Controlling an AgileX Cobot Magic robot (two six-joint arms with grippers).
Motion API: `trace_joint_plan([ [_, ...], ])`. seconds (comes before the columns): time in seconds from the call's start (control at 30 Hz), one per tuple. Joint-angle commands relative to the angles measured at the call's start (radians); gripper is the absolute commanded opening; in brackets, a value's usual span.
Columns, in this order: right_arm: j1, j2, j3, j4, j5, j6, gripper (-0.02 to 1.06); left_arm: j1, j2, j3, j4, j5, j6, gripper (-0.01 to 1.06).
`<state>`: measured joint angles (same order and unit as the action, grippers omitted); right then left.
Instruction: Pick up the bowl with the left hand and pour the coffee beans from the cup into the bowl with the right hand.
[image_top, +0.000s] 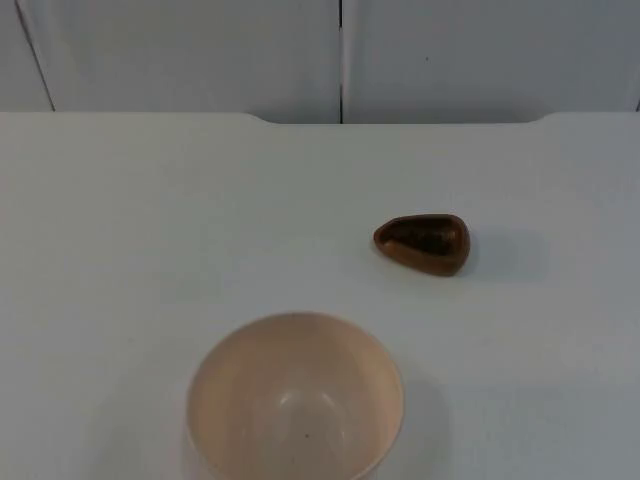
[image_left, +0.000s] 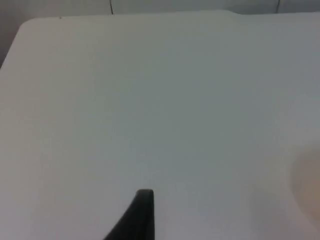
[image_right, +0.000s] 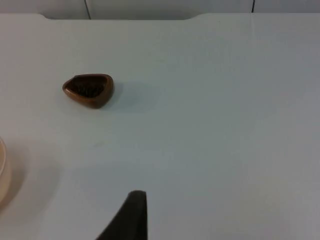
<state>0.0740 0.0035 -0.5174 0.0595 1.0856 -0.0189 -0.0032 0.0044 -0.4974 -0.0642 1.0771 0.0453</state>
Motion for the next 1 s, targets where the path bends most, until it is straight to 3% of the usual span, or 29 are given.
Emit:
trace_joint_plan([
  [0.0,-0.006,-0.004,0.004,0.003,-0.008,-0.001,1.05,0.004,-0.004,0.004,-0.026,-0.006,-0.006,1.05],
  [0.97,-0.006,-0.004,0.004,0.003,-0.008,-0.001,1.05,0.004,0.271,-0.208,-0.188,-0.018,-0.006,1.05],
])
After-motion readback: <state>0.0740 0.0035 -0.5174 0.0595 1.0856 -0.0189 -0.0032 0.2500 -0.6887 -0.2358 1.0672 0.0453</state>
